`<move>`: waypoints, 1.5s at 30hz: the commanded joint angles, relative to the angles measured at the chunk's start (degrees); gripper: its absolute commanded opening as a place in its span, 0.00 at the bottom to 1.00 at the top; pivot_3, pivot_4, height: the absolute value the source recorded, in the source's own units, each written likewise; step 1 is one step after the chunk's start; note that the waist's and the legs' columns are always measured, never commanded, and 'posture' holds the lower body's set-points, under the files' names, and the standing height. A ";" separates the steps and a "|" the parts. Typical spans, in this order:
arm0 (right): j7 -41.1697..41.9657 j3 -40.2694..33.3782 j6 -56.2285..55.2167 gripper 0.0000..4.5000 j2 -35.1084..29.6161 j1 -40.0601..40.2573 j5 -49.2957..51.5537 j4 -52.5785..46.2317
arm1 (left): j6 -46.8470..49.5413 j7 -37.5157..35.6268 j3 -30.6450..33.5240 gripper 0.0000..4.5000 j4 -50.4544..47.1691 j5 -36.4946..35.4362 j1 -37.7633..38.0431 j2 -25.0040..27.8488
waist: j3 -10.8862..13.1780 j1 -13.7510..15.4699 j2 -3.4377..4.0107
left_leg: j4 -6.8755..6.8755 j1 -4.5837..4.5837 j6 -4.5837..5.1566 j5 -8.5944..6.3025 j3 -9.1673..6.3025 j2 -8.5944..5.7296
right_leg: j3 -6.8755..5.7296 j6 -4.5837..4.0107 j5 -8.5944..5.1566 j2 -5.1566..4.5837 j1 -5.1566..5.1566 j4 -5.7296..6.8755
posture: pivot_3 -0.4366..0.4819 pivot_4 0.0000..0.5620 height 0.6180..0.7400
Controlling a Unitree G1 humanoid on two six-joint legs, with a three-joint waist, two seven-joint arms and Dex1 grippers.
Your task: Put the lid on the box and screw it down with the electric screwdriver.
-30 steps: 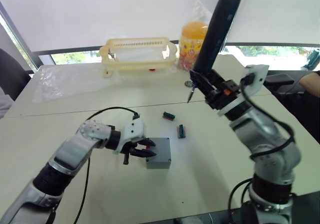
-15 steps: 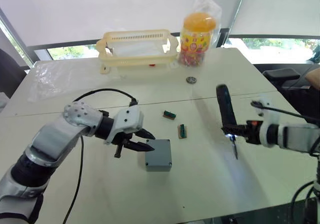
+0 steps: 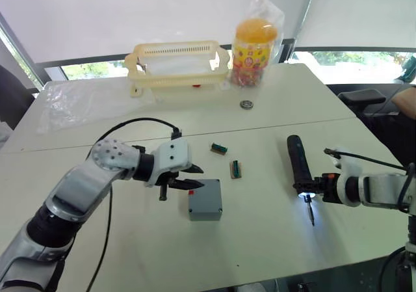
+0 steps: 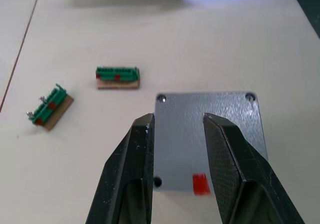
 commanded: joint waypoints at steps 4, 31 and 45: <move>-1.14 -1.36 0.38 0.38 0.80 -1.73 -1.48 0.65 | 2.07 0.07 3.69 0.33 -0.95 -3.92 0.25 0.53 | -0.01 -0.01 0.00 | 0.03 0.02 0.00 0.00 0.01 0.00 | 0.00 0.00 0.00 -0.01 0.03 0.01 | 0.48 0.27 1.00; 32.94 25.76 -33.50 0.99 -4.93 6.56 -26.85 -28.95 | 13.88 16.40 15.37 0.33 -6.12 -11.45 24.85 -2.05 | 0.11 0.55 0.16 | 0.71 0.02 -0.02 0.00 -0.05 -0.07 | -0.05 0.17 0.13 -0.18 0.26 0.30 | 0.48 0.27 1.00; 29.91 35.01 -33.80 0.99 6.79 7.77 -35.98 -31.93 | 7.08 18.09 6.63 0.33 1.61 -5.91 17.45 -6.87 | 0.03 0.50 0.05 | 0.76 0.11 -0.11 0.06 -0.11 -0.05 | -0.08 0.10 0.18 -0.08 0.36 0.34 | 0.48 0.27 1.00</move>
